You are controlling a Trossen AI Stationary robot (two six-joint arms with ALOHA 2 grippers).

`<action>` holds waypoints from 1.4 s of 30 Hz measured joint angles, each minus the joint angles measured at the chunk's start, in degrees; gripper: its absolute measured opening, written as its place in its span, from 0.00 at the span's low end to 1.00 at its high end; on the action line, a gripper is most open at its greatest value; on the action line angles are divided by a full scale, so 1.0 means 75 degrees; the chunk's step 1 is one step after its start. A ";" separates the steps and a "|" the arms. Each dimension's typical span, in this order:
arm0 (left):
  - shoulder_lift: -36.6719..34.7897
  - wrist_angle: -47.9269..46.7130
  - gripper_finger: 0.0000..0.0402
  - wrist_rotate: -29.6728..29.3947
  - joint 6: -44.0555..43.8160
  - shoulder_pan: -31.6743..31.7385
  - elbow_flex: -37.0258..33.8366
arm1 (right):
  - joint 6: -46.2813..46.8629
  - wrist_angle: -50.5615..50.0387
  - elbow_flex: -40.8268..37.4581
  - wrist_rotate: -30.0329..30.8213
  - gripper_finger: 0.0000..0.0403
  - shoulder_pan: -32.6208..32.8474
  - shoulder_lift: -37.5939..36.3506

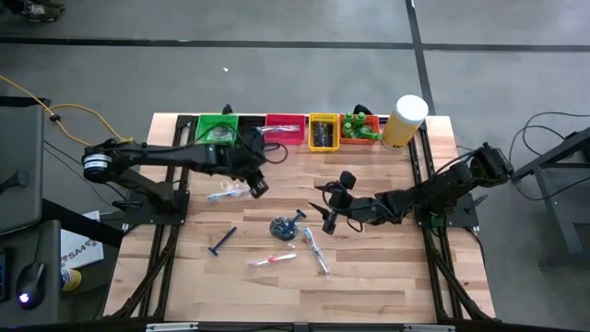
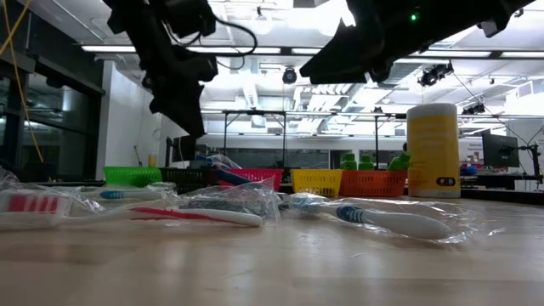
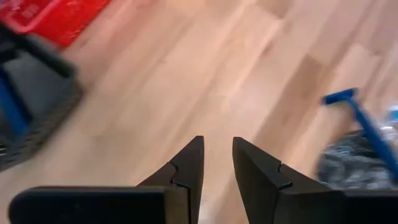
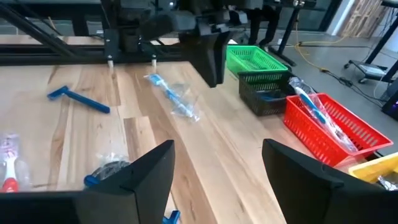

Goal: Pick & Place Travel size toiletries
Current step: Put the blue razor into the black basket

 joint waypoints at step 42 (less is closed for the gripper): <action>0.4609 -0.2015 0.52 0.0774 -0.2411 -0.1845 0.4412 | 0.1661 -0.4077 0.0003 0.0922 0.59 0.0643 -0.1863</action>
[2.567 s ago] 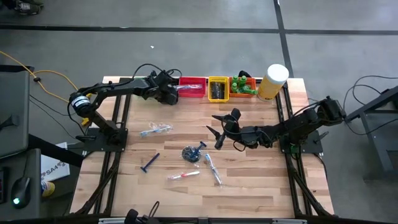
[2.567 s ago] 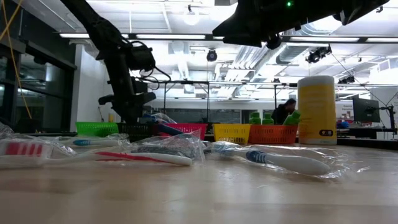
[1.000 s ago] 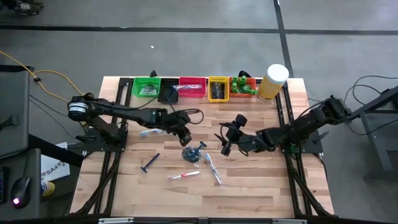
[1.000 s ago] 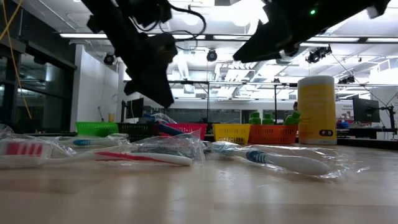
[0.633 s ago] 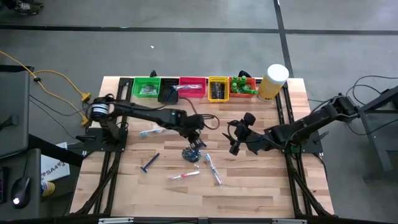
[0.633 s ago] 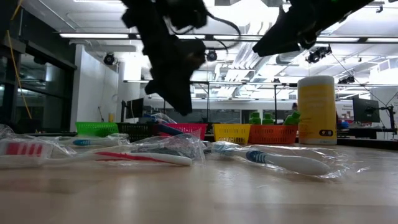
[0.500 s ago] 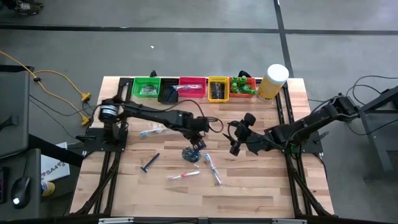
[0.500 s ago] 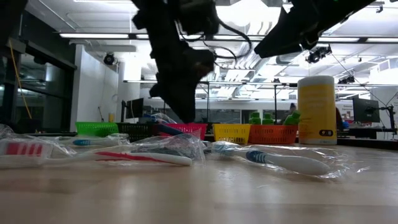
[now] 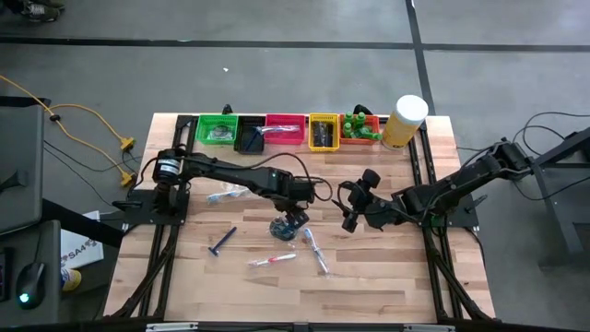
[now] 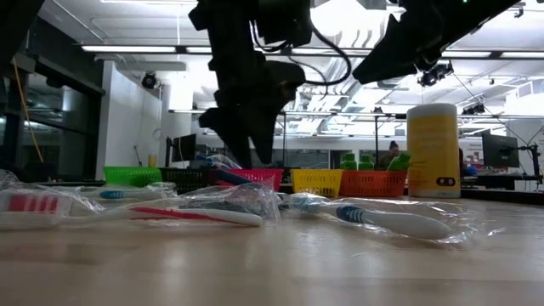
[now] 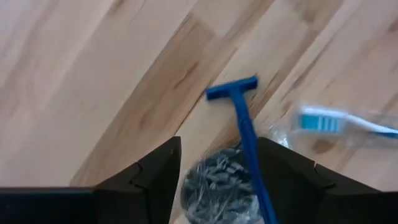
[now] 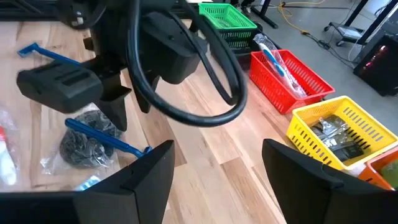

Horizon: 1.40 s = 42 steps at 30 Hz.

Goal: Pick & Place Travel size toiletries
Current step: Put the blue razor into the black basket

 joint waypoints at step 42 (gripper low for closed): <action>0.0586 -0.1198 0.07 -0.0091 0.1052 -0.0269 0.0374 | 0.0479 -0.0234 0.0000 -0.0205 0.59 0.0000 0.0009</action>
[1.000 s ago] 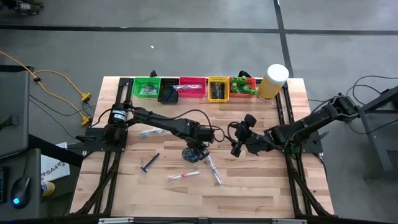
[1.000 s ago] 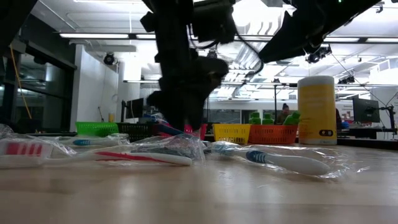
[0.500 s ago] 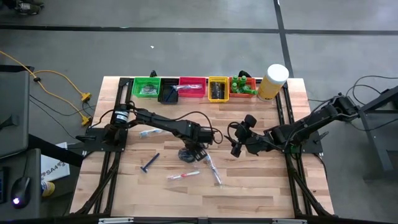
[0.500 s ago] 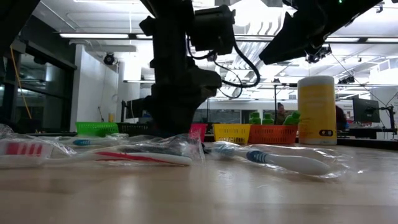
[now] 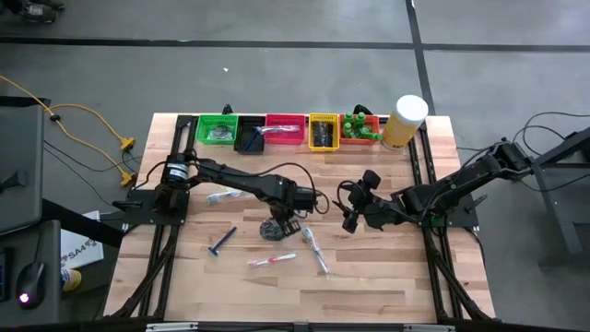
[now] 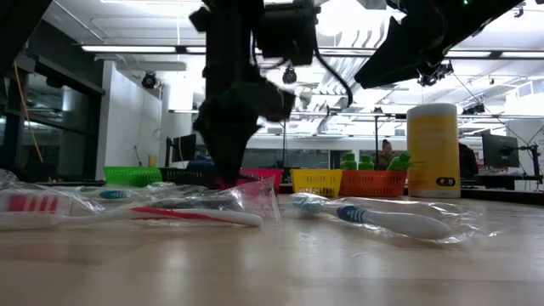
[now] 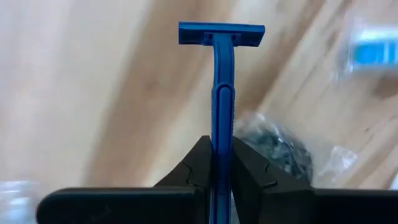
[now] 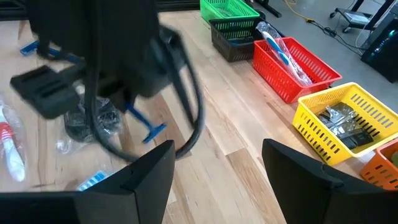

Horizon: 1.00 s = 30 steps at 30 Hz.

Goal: Pick & Place Travel size toiletries
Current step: Put the blue razor into the black basket

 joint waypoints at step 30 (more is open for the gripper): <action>-0.3746 0.0193 0.08 -0.2841 0.0190 0.4035 -0.2962 | 0.0452 -0.0469 -0.0003 0.0061 0.59 0.0000 0.0000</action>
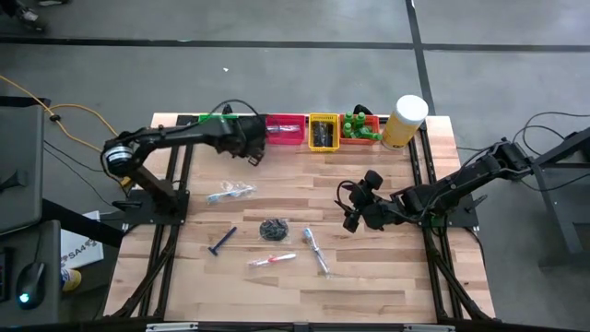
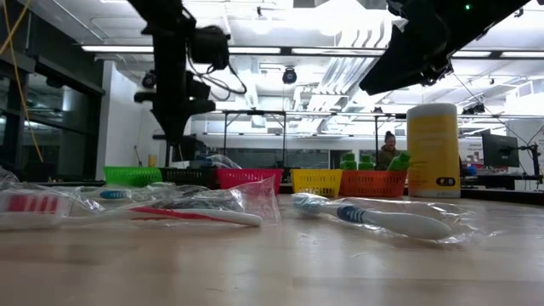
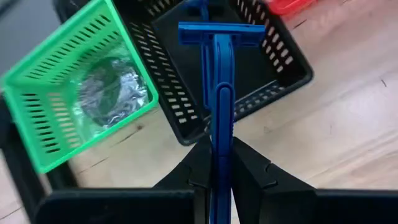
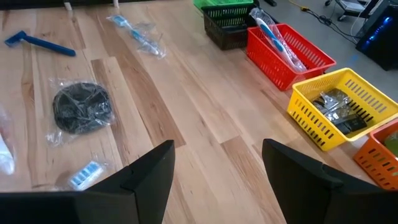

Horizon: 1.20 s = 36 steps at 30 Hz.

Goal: Pick & Place Travel size toiletries
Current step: Put the blue razor into the black basket

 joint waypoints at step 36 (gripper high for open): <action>0.1265 0.2270 0.16 0.1202 0.1067 0.1766 -0.0125 | -0.0002 0.0000 0.0000 -0.0002 0.59 -0.0003 0.0002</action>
